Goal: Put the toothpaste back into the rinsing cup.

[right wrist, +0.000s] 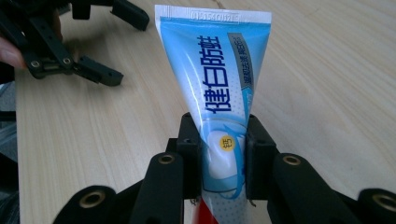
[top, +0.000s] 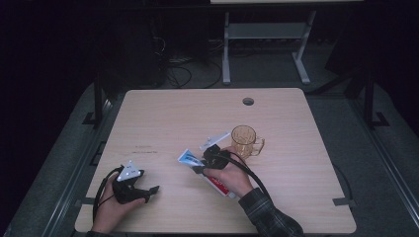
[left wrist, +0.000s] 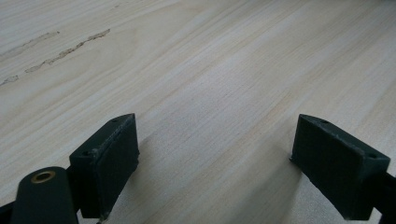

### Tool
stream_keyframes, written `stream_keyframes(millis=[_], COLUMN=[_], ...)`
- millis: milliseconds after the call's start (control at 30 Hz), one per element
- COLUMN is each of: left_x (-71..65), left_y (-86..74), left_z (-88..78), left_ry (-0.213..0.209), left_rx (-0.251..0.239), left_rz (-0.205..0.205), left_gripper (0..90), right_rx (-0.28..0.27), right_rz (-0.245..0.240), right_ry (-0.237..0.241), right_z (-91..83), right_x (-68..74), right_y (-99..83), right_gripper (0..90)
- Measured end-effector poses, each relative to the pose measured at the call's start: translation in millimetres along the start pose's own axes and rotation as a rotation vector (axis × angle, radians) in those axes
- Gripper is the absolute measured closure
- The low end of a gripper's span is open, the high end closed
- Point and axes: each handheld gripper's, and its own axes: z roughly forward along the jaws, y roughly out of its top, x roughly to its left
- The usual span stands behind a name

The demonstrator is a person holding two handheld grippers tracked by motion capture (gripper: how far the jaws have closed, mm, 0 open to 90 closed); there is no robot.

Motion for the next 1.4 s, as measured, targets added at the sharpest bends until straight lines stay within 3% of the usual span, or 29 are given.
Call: stream_keyframes(millis=[567, 967, 1400], left_x=[0.2, 0.1, 0.2], left_y=[0.0, 0.0, 0.0], left_z=[-0.2, 0.0, 0.0], left_ry=[-0.001, 0.001, -0.001], left_rx=[0.002, 0.001, 0.001], left_rz=[0.003, 0.001, 0.001], left_gripper=[13.7, 13.7, 13.7], right_rx=[-0.148, -0.275, -0.343], right_rz=[-0.002, 0.027, 0.01], right_ry=[0.014, 0.026, 0.019], right_z=[-22.5, -40.8, -57.0], right_x=[0.9, -4.0, -6.2], right_y=[9.3, 13.2, 22.3], right_gripper=[72.7, 72.8, 72.8])
